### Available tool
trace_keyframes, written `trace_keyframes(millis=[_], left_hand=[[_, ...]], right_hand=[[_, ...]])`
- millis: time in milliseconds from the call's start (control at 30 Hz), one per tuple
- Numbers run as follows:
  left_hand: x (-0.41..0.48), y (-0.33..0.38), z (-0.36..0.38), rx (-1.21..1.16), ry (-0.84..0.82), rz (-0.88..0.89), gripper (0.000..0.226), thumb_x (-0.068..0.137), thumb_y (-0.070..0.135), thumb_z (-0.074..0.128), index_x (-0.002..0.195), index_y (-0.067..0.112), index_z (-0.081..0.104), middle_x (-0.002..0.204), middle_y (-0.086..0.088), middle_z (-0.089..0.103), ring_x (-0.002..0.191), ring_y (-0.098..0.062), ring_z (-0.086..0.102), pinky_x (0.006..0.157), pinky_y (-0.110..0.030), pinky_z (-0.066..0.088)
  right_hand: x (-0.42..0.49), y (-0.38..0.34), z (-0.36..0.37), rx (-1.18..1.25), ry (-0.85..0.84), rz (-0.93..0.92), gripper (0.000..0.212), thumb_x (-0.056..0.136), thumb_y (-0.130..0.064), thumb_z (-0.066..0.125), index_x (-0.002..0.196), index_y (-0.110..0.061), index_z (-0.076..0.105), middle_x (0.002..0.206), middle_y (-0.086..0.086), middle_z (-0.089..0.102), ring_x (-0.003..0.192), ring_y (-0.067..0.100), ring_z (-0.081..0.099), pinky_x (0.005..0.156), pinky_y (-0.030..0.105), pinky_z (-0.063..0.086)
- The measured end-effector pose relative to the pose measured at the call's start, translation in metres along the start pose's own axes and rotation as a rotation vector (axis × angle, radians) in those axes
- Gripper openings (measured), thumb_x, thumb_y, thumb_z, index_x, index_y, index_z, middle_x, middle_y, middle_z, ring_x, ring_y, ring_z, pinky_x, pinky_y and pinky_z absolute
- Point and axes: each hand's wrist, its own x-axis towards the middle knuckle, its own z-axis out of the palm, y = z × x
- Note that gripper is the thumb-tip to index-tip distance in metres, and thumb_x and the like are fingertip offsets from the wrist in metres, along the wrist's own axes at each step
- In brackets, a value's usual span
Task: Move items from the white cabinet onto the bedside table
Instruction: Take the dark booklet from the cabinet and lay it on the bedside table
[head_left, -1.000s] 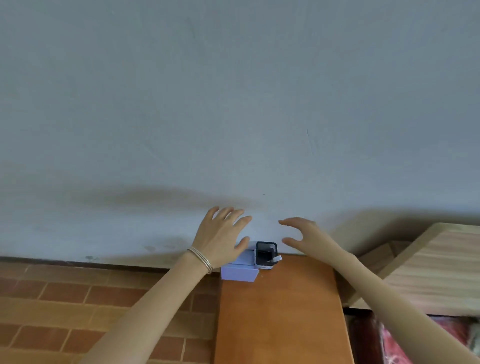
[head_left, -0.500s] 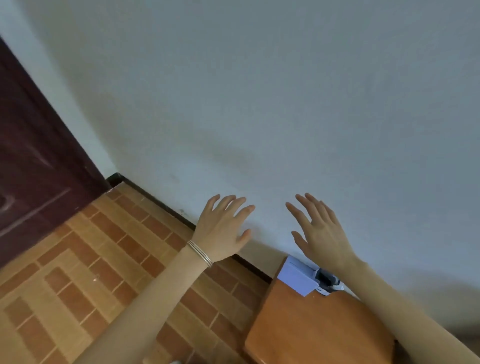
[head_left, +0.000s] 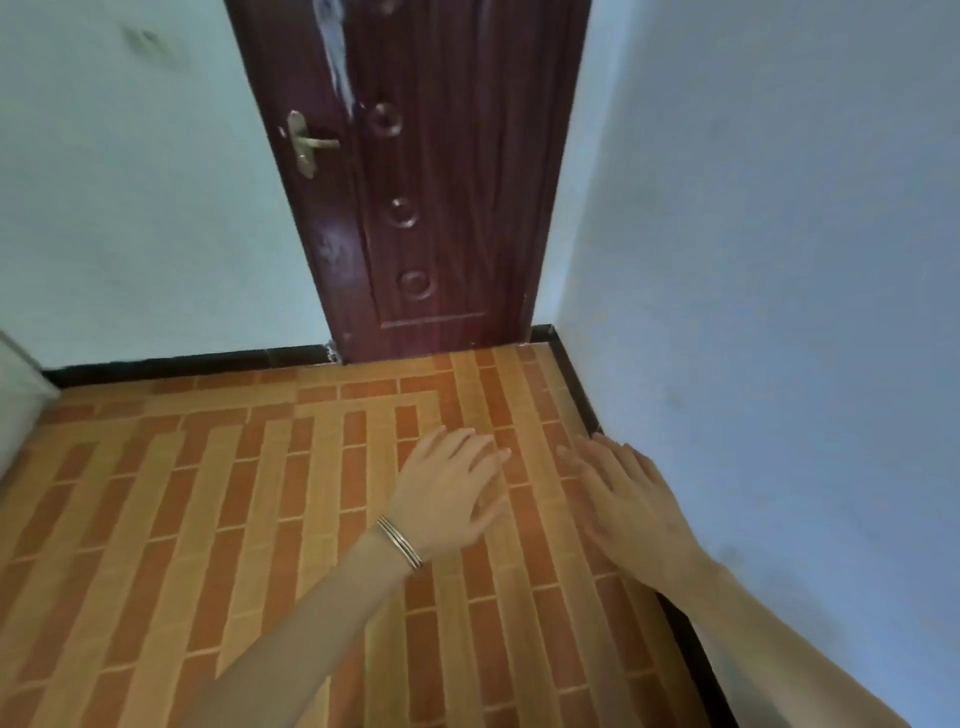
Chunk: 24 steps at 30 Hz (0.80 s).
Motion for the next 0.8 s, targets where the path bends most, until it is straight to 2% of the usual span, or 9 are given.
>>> trace_keyframes(millis=[67, 167, 233, 300, 433, 600, 800], left_hand=[[-0.033, -0.057, -0.013, 0.016, 0.025, -0.069, 0.050, 0.086, 0.049, 0.040, 0.120, 0.021, 0.062, 0.119, -0.004, 0.063, 0.113, -0.024, 0.057, 0.096, -0.046, 0.045], [-0.077, -0.137, -0.040, 0.089, 0.059, -0.163, 0.049, 0.084, 0.048, 0.040, 0.117, 0.021, 0.063, 0.116, -0.003, 0.064, 0.110, -0.022, 0.058, 0.094, -0.044, 0.047], [-0.104, -0.182, -0.062, 0.147, 0.069, -0.238, 0.048, 0.083, 0.048, 0.041, 0.116, 0.022, 0.063, 0.116, -0.002, 0.064, 0.110, -0.022, 0.058, 0.094, -0.043, 0.046], [-0.133, -0.223, -0.082, 0.172, 0.097, -0.326, 0.047, 0.083, 0.047, 0.040, 0.115, 0.022, 0.063, 0.117, -0.001, 0.063, 0.111, -0.022, 0.057, 0.094, -0.044, 0.047], [-0.192, -0.287, -0.103, 0.232, 0.140, -0.505, 0.046, 0.084, 0.046, 0.040, 0.117, 0.023, 0.063, 0.117, 0.000, 0.063, 0.112, -0.022, 0.057, 0.096, -0.043, 0.045], [-0.247, -0.347, -0.097, 0.249, 0.144, -0.719, 0.045, 0.085, 0.046, 0.041, 0.117, 0.024, 0.063, 0.115, 0.001, 0.064, 0.111, -0.020, 0.058, 0.094, -0.042, 0.046], [-0.267, -0.431, -0.080, 0.297, 0.099, -0.875, 0.044, 0.087, 0.047, 0.037, 0.115, 0.027, 0.065, 0.112, 0.005, 0.066, 0.107, -0.018, 0.061, 0.090, -0.040, 0.049]], right_hand=[[0.049, -0.051, 0.009, 0.038, 0.000, -0.092, 0.043, 0.089, -0.045, 0.040, 0.126, -0.023, 0.044, 0.124, 0.002, 0.059, 0.115, 0.023, 0.056, 0.097, 0.045, 0.041], [0.118, -0.123, 0.020, 0.037, 0.010, -0.191, 0.047, 0.084, -0.047, 0.057, 0.126, -0.026, 0.051, 0.123, -0.004, 0.060, 0.115, 0.018, 0.056, 0.100, 0.039, 0.031], [0.161, -0.168, 0.020, 0.045, 0.054, -0.259, 0.047, 0.081, -0.045, 0.064, 0.123, -0.025, 0.056, 0.119, -0.004, 0.062, 0.111, 0.017, 0.058, 0.097, 0.037, 0.035], [0.201, -0.211, 0.018, 0.078, 0.102, -0.361, 0.041, 0.086, -0.042, 0.056, 0.122, -0.022, 0.057, 0.119, -0.002, 0.062, 0.110, 0.018, 0.058, 0.095, 0.039, 0.043], [0.271, -0.292, 0.018, 0.152, 0.104, -0.534, 0.047, 0.089, -0.043, 0.035, 0.121, -0.019, 0.059, 0.118, 0.002, 0.062, 0.108, 0.022, 0.058, 0.094, 0.043, 0.047], [0.337, -0.371, 0.044, 0.220, 0.094, -0.739, 0.047, 0.090, -0.042, 0.032, 0.121, -0.017, 0.058, 0.115, 0.001, 0.063, 0.104, 0.020, 0.060, 0.088, 0.042, 0.050], [0.428, -0.437, 0.095, 0.233, 0.045, -0.898, 0.042, 0.089, -0.042, 0.035, 0.117, -0.024, 0.061, 0.112, -0.005, 0.063, 0.099, 0.012, 0.061, 0.086, 0.034, 0.049]])
